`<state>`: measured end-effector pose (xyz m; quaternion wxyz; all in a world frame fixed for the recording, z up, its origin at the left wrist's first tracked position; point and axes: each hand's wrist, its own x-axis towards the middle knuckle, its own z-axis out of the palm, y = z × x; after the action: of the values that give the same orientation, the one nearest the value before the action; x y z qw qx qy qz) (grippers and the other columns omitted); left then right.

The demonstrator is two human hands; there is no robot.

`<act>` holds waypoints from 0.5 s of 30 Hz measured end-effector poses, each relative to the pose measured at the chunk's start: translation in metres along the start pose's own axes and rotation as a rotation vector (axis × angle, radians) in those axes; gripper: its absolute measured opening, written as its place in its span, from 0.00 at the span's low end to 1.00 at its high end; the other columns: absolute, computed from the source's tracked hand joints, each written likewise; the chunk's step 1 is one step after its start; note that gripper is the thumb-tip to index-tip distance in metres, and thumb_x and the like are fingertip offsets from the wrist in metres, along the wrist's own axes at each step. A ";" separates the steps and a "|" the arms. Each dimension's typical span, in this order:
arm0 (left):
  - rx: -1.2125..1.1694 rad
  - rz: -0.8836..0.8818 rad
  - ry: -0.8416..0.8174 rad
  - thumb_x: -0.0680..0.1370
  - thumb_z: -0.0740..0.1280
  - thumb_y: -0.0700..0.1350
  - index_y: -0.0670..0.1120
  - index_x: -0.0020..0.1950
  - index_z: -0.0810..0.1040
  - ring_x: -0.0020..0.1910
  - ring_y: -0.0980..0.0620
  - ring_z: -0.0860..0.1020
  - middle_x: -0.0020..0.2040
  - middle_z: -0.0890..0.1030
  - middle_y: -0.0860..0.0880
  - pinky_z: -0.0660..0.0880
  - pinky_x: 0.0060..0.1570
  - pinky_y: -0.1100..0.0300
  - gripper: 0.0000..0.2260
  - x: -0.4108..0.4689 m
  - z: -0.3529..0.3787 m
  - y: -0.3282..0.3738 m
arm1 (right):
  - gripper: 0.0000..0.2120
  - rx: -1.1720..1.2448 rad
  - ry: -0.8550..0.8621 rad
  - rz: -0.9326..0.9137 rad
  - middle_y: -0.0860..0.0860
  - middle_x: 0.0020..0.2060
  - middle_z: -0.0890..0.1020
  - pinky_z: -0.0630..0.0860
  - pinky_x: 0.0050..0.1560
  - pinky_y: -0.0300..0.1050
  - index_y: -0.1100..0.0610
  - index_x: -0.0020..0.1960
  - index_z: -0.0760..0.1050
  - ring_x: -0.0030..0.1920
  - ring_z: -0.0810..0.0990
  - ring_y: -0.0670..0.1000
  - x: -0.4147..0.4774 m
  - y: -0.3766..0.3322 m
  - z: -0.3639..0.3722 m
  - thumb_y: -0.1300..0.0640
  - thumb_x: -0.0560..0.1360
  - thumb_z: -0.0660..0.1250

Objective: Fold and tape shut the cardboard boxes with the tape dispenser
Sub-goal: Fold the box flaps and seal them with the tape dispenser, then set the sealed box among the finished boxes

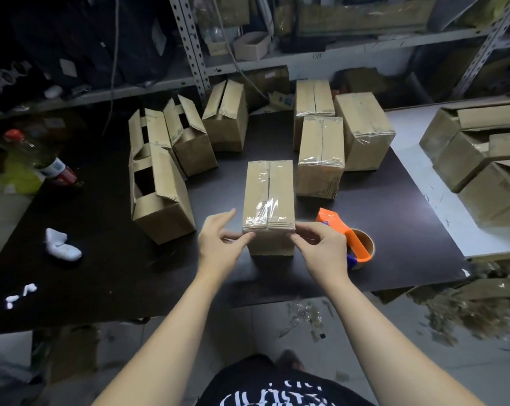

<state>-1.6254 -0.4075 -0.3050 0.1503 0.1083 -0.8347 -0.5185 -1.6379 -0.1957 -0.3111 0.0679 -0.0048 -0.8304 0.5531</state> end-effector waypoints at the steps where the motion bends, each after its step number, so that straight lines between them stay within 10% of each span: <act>1: -0.003 -0.036 -0.017 0.69 0.82 0.41 0.44 0.66 0.81 0.49 0.54 0.85 0.60 0.79 0.51 0.78 0.48 0.70 0.26 0.002 0.000 -0.001 | 0.12 -0.002 0.006 -0.001 0.43 0.49 0.87 0.81 0.56 0.42 0.52 0.57 0.87 0.51 0.84 0.42 0.002 -0.002 0.005 0.61 0.75 0.77; 9: 0.043 -0.140 0.024 0.73 0.79 0.41 0.43 0.61 0.86 0.47 0.57 0.83 0.51 0.87 0.50 0.76 0.50 0.72 0.16 0.038 0.010 -0.002 | 0.14 -0.056 0.035 0.095 0.47 0.54 0.87 0.72 0.55 0.33 0.54 0.61 0.85 0.51 0.81 0.40 0.035 -0.018 0.025 0.60 0.76 0.76; 15: -0.038 -0.298 -0.005 0.75 0.78 0.47 0.51 0.65 0.84 0.59 0.48 0.82 0.61 0.84 0.56 0.82 0.58 0.45 0.19 0.077 0.034 -0.001 | 0.15 -0.143 0.058 0.151 0.50 0.57 0.87 0.77 0.64 0.47 0.54 0.64 0.84 0.59 0.84 0.50 0.074 -0.021 0.033 0.57 0.78 0.73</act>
<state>-1.7095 -0.4056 -0.3090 0.0714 0.2269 -0.7999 -0.5510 -1.7138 -0.2277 -0.2967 0.0495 -0.0884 -0.8626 0.4956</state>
